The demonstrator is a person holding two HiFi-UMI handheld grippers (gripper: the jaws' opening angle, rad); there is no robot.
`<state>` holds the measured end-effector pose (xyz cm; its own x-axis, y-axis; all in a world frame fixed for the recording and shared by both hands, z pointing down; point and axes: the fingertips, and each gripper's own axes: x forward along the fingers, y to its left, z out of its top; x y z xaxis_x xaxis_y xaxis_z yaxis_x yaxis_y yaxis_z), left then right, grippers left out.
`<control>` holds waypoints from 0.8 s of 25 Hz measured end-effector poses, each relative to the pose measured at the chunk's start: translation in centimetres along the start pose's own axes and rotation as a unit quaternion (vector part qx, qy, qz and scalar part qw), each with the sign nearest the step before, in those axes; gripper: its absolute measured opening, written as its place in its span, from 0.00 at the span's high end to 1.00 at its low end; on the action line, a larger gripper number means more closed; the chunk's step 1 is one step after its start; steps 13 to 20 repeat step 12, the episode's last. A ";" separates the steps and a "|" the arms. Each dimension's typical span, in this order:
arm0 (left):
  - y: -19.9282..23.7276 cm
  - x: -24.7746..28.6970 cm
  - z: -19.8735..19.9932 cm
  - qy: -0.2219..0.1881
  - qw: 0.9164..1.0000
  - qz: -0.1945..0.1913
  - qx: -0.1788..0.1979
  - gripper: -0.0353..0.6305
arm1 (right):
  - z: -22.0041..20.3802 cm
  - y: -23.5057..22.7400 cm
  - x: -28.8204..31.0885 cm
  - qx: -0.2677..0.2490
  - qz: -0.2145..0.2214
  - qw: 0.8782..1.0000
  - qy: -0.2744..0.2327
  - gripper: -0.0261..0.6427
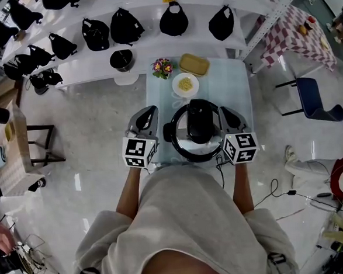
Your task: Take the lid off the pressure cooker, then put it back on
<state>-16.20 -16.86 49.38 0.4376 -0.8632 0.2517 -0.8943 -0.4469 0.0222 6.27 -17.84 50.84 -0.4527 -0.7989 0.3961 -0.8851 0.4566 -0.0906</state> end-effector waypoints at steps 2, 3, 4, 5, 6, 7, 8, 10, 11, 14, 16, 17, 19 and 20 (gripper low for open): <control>0.0 0.0 0.0 0.000 1.000 -0.001 0.000 0.93 | -0.1 0.1 0.0 -0.001 0.001 1.000 0.002 0.96; 0.0 0.0 0.0 0.001 1.000 -0.001 0.001 0.93 | -0.1 0.1 0.0 -0.001 0.001 1.000 0.003 0.96; 0.0 0.0 0.0 0.001 1.000 -0.001 0.001 0.93 | -0.1 0.2 0.1 -0.002 0.001 1.000 0.004 0.96; 0.0 0.0 0.0 0.002 1.000 -0.002 0.001 0.93 | -0.1 0.2 0.1 -0.002 0.001 1.000 0.004 0.96; 0.0 0.1 0.0 0.002 1.000 -0.002 0.001 0.93 | -0.2 0.2 0.1 -0.002 0.001 1.000 0.005 0.96; 0.0 0.1 0.0 0.003 1.000 -0.002 0.002 0.93 | -0.2 0.2 0.2 -0.002 0.002 1.000 0.005 0.96; 0.0 0.1 0.0 0.003 1.000 -0.002 0.002 0.93 | -0.2 0.2 0.2 -0.003 0.002 1.000 0.005 0.96; 0.0 0.2 0.0 0.002 1.000 -0.003 0.002 0.93 | -0.3 0.2 0.2 -0.003 0.002 1.000 0.007 0.96; 0.0 0.2 -0.1 0.003 1.000 -0.002 0.002 0.93 | -0.4 0.2 0.3 -0.003 0.002 1.000 0.008 0.96; 0.0 0.2 -0.1 0.003 1.000 -0.002 0.002 0.93 | -0.4 0.2 0.3 -0.004 0.003 1.000 0.010 0.96; 0.0 0.2 -0.1 0.003 1.000 -0.002 0.002 0.93 | -0.4 0.2 0.3 -0.004 0.003 1.000 0.010 0.96; 0.0 0.2 -0.1 0.003 1.000 -0.002 0.002 0.93 | -0.4 0.2 0.3 -0.004 0.003 1.000 0.010 0.96; 0.0 0.2 -0.1 0.003 1.000 -0.002 0.002 0.93 | -0.4 0.2 0.3 -0.004 0.003 1.000 0.010 0.96; 0.0 0.2 -0.1 0.003 1.000 -0.002 0.002 0.93 | -0.4 0.2 0.3 -0.004 0.003 1.000 0.010 0.96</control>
